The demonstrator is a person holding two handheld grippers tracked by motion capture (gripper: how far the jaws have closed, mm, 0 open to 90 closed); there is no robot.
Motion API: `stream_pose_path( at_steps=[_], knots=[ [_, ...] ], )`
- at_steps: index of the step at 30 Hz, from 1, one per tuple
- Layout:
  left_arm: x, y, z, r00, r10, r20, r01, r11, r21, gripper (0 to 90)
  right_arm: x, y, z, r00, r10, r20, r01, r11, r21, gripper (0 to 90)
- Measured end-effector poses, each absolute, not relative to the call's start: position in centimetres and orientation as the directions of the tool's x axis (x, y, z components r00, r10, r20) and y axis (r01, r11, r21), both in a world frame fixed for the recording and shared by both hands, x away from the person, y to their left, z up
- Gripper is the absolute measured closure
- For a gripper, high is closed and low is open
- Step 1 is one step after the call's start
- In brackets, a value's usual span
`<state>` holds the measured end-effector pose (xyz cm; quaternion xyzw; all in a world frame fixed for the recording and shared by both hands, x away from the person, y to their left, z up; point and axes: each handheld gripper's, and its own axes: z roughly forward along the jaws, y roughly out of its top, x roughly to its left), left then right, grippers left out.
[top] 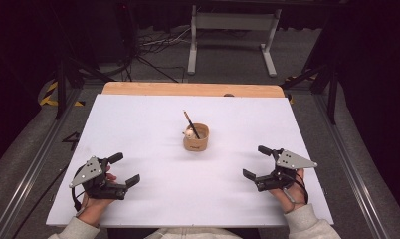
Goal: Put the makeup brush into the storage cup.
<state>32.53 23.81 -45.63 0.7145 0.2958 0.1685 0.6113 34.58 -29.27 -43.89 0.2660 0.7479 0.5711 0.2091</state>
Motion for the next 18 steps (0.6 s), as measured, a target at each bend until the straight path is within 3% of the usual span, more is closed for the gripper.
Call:
stream_pose_path(
  at_steps=[4,18],
  knots=[
    [32.63,23.91,-45.64,0.758,0.642,-0.116,0.204,-0.063,0.977,0.4,34.74,-29.29,-44.42,-0.753,0.658,0.026,0.198,0.188,0.962,0.0],
    [32.85,23.68,-45.86,0.750,0.650,-0.120,0.225,-0.081,0.971,0.6,34.76,-29.33,-44.69,-0.758,0.652,0.011,0.180,0.193,0.965,0.0]
  ],
)
